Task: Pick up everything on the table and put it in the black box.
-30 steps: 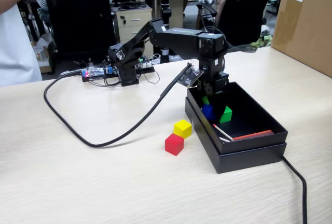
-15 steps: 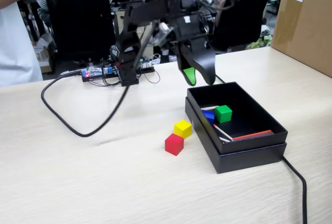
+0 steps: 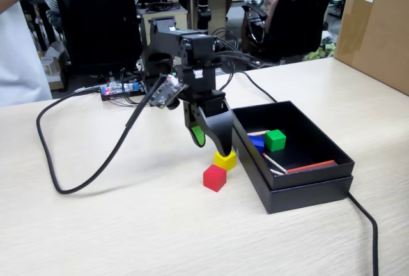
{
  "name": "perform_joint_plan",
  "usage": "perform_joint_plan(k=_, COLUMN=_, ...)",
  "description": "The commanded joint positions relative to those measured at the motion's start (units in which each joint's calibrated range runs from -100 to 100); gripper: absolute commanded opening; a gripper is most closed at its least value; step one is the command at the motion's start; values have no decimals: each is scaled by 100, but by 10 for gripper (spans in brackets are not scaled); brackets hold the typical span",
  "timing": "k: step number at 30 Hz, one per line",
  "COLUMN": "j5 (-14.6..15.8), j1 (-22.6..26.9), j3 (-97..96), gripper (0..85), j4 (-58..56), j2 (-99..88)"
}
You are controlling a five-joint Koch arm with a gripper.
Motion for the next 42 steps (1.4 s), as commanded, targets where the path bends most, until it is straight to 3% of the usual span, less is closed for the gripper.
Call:
perform_joint_plan(k=1, j5=-59, j1=-5, j3=593, gripper=416, j4=-95, j2=256)
perform_joint_plan(k=15, j5=-34, j1=-29, j3=1073, gripper=402, j4=-95, j2=1518)
perform_joint_plan(k=18, j5=20, j1=-34, j3=1082, gripper=312, j4=-95, j2=1679)
perform_joint_plan(k=23, j5=190, j1=-34, j3=1173, gripper=72, j4=-95, j2=1610)
perform_joint_plan(k=28, j5=264, j1=-20, j3=964, gripper=68, j4=-95, j2=371)
perform_joint_plan(k=33, j5=342, j1=288, j3=575, gripper=68, j4=-95, j2=-1637)
perform_joint_plan(k=35, j5=469, j1=635, j3=384, gripper=69, j4=-95, j2=-2326)
perform_joint_plan(k=42, j5=957, j1=1431, j3=429, gripper=70, j4=-95, j2=-1935)
